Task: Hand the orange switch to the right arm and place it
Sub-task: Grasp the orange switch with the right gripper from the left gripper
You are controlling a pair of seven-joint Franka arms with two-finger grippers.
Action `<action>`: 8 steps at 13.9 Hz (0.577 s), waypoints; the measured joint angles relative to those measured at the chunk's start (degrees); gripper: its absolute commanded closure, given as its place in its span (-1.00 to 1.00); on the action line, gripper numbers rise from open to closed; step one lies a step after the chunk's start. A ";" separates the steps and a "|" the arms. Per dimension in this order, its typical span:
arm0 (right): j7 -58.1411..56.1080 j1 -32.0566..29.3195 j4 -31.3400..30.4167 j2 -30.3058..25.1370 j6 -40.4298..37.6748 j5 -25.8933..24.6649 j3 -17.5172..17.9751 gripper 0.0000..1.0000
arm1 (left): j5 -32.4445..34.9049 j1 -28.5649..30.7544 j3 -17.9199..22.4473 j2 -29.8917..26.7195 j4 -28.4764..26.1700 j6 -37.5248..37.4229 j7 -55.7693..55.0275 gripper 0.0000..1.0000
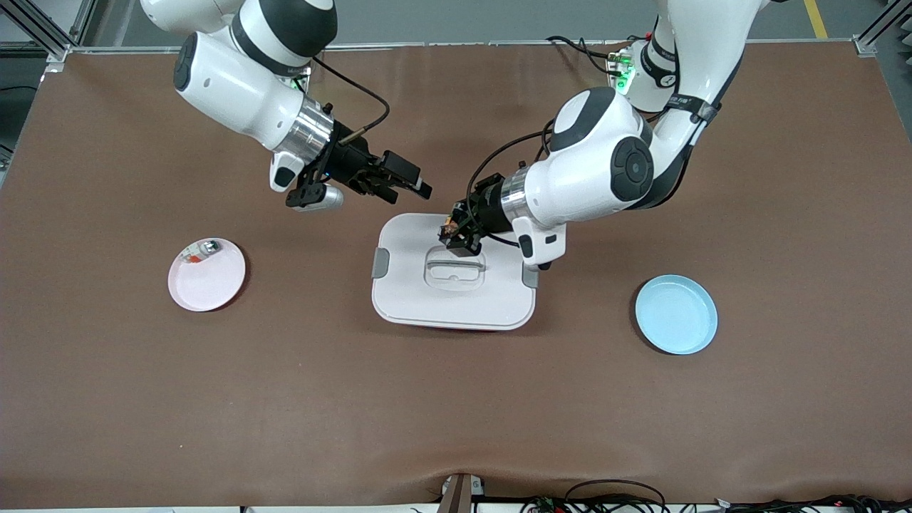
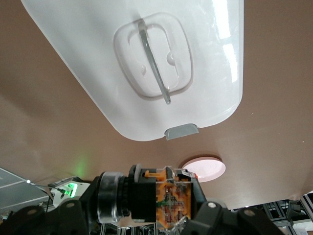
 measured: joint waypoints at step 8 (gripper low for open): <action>-0.38 1.16 -0.54 1.47 1.73 0.09 -0.42 -1.00 | -0.01 -2.22 -0.01 0.48 0.97 0.00 -1.27 1.00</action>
